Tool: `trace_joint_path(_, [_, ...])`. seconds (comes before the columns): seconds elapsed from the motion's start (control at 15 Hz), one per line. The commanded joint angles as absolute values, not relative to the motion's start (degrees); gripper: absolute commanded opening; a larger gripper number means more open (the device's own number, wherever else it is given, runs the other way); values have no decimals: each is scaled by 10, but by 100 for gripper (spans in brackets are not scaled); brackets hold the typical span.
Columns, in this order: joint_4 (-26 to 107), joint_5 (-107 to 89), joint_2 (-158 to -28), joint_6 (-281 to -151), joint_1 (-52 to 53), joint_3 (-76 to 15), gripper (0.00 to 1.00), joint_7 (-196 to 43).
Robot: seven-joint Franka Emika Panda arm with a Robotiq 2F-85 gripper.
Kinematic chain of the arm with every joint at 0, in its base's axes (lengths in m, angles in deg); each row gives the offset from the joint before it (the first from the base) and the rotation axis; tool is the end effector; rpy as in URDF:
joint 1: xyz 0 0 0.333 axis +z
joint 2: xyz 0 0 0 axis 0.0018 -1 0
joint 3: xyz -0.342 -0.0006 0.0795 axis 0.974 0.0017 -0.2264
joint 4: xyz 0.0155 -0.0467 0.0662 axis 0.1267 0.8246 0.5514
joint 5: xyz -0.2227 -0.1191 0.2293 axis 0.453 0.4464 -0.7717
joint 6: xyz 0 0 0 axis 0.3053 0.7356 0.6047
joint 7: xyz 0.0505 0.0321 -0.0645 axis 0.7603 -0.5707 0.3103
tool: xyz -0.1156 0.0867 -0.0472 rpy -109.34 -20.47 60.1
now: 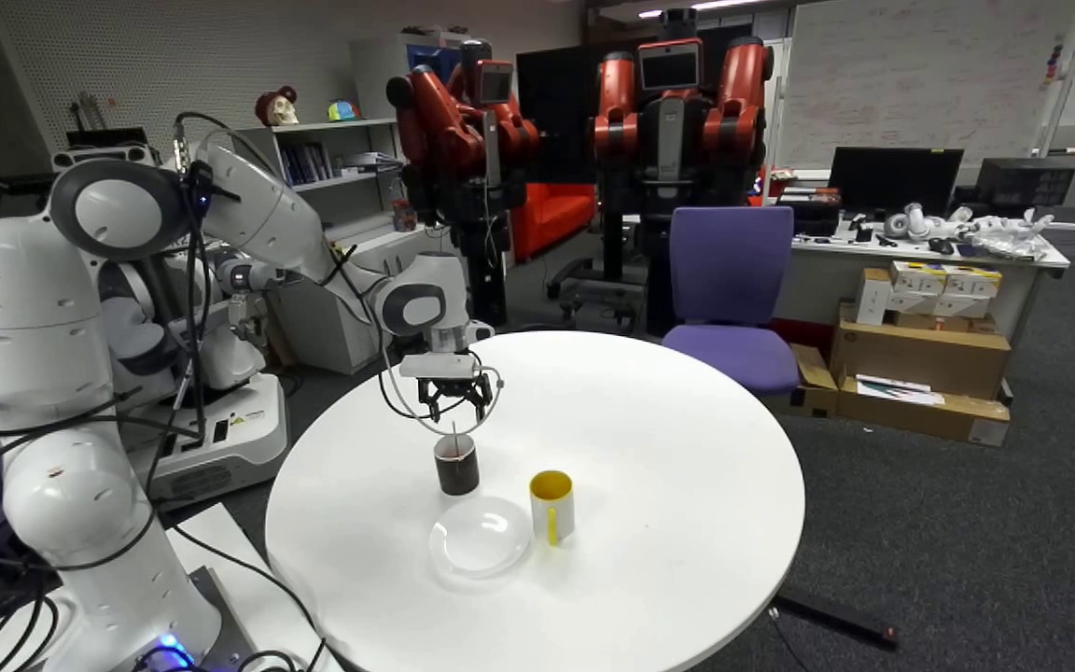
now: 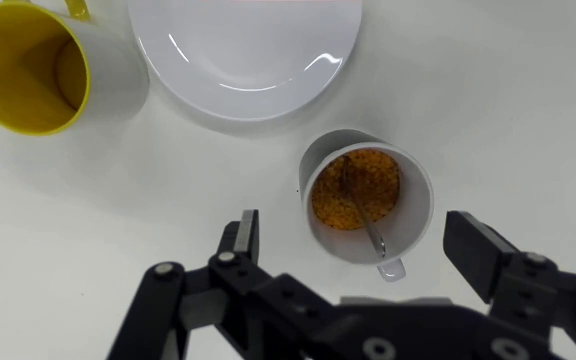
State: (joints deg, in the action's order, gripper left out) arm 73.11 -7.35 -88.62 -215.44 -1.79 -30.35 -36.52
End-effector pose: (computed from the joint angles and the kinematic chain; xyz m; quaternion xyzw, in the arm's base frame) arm 0.5167 -0.0559 0.3200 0.9579 0.2840 -0.0341 0.0244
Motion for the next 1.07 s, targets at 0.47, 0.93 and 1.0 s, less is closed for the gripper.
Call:
trace_joint_path(0.47, [677, -54, -925, -2146, -26, -335, 100, -362])
trace_joint_path(0.93, [703, -19, -899, -2144, -15, -334, 100, -446])
trace_joint_path(1.0, [708, -19, -895, -2138, -16, -337, 100, -449])
